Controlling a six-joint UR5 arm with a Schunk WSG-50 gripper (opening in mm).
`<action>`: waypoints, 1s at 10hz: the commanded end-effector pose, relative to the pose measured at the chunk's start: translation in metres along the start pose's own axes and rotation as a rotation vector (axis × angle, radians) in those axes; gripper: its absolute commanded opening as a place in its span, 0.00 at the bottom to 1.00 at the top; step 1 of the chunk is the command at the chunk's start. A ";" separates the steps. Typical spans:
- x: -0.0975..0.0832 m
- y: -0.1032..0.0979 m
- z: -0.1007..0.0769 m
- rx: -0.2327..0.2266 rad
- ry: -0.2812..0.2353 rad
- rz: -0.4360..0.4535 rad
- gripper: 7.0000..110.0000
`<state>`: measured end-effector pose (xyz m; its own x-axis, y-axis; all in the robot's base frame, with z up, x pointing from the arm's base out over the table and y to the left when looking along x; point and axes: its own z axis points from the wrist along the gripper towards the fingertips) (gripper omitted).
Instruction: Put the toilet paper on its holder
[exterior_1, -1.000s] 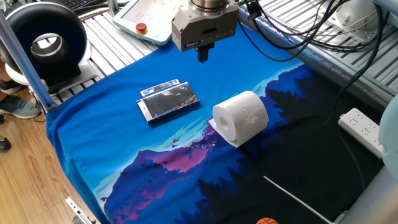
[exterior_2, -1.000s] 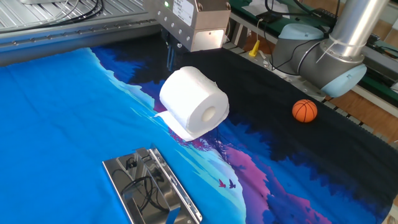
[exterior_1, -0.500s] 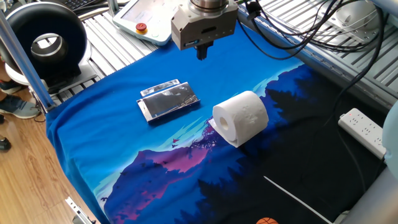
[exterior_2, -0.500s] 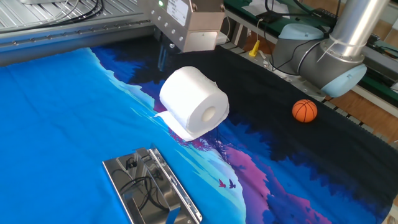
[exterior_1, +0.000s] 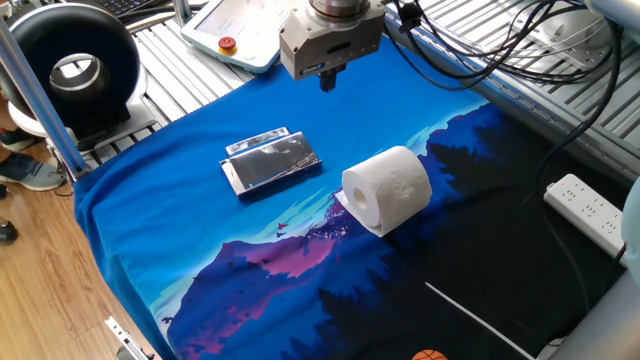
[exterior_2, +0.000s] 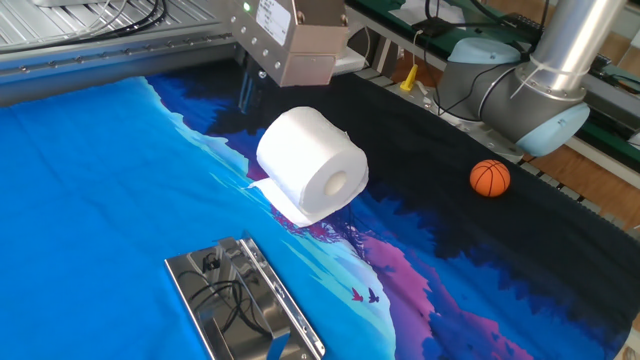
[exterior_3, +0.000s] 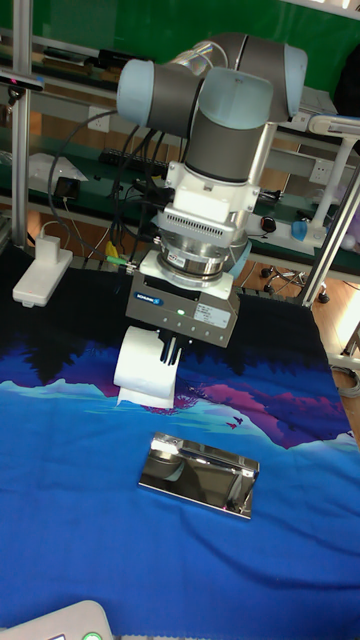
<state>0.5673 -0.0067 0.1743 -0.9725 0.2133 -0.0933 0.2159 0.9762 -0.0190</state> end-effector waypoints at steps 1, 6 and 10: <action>-0.005 -0.001 0.001 -0.004 -0.021 0.001 0.00; -0.003 -0.001 0.002 -0.011 -0.014 0.009 0.00; -0.002 0.002 0.003 -0.022 -0.009 0.007 0.00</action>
<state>0.5697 -0.0091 0.1710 -0.9707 0.2156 -0.1065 0.2185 0.9757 -0.0158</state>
